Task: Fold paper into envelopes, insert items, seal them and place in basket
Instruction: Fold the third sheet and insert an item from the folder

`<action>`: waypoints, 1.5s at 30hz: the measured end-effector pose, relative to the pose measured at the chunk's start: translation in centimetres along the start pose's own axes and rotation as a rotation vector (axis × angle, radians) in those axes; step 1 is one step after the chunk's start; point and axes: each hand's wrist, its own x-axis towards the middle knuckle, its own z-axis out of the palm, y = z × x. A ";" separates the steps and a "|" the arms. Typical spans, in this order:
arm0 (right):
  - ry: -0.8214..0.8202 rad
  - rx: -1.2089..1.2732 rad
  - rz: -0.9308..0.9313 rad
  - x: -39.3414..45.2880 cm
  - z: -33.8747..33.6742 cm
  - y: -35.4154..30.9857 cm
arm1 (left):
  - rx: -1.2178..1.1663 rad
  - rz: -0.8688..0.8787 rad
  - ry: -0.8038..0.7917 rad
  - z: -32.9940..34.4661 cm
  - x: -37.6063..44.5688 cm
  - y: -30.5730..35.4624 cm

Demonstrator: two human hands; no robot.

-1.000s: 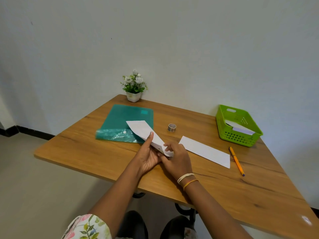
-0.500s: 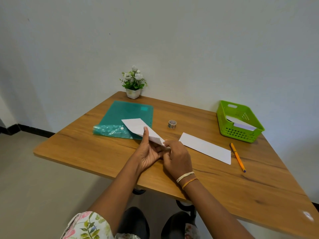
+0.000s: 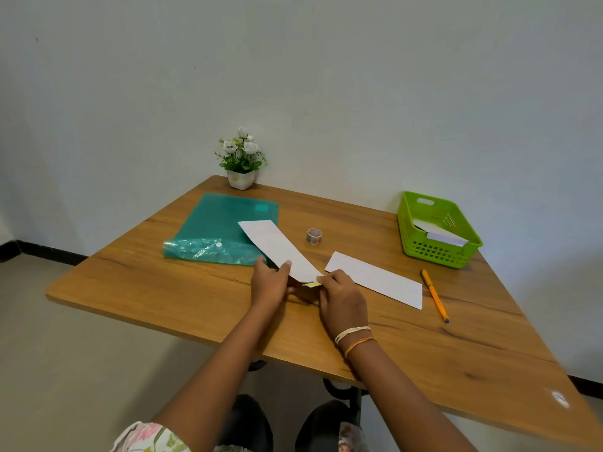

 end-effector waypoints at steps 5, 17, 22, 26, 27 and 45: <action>-0.057 0.033 0.083 0.4 -0.2 -0.2 | 0.549 0.556 0.199 -0.5 -0.7 -2.2; -0.161 0.175 0.341 0.7 -0.3 0.5 | 1.065 0.508 -0.156 0.1 0.3 -2.3; -0.142 0.249 0.461 0.9 -0.3 0.5 | 1.082 0.482 -0.117 0.4 0.2 -2.0; -0.147 0.248 0.471 0.9 -0.3 0.4 | 1.090 0.519 -0.075 0.5 0.1 -2.0; -0.146 0.249 0.471 0.9 -0.3 0.4 | 1.099 0.553 -0.059 0.5 0.0 -2.0; -0.123 0.257 0.404 0.9 -0.6 0.6 | 1.194 0.753 -0.097 2.1 -0.4 -1.3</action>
